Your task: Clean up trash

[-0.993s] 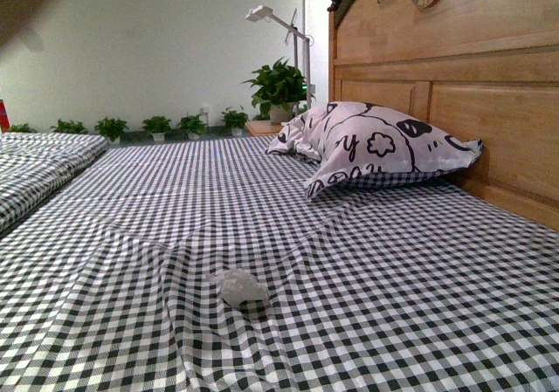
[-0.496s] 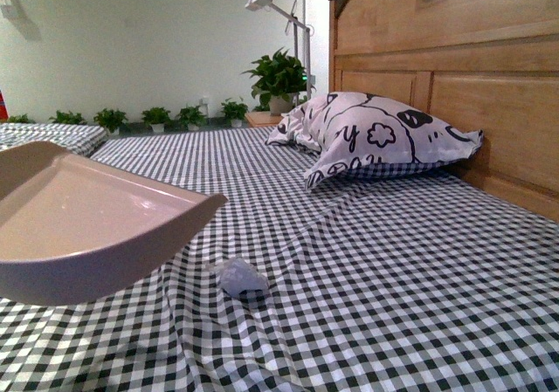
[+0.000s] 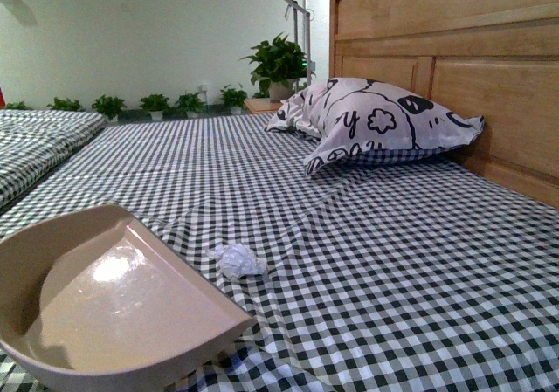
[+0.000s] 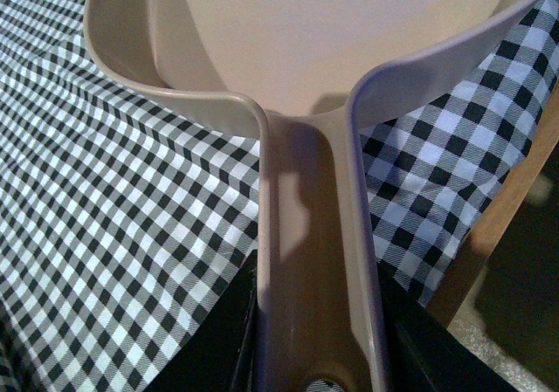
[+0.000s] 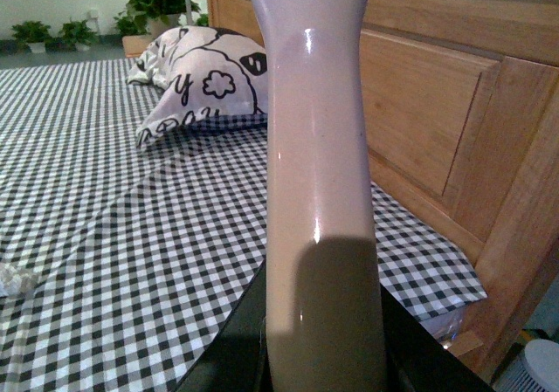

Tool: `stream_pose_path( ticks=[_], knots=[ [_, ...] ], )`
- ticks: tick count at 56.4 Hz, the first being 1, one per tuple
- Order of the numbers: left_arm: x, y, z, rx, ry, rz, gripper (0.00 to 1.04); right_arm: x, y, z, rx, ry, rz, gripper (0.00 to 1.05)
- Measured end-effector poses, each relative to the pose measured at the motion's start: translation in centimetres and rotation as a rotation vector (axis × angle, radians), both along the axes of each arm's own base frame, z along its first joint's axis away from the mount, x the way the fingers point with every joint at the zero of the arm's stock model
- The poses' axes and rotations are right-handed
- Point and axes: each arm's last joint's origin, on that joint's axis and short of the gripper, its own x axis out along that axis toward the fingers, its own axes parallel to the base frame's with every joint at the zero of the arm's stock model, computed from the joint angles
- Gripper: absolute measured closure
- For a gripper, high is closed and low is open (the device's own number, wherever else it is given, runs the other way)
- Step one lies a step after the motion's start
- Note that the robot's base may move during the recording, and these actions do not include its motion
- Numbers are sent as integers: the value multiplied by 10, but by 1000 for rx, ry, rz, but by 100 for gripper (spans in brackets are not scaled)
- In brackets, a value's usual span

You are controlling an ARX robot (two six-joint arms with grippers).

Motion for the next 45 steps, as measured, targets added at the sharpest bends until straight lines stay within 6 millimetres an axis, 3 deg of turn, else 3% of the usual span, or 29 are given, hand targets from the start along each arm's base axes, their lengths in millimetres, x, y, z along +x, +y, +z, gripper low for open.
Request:
stream_pose_path(
  ticks=[45],
  knots=[
    [7, 2, -25, -17, 146, -23, 77, 0, 0, 0, 0, 0, 0, 86]
  ],
)
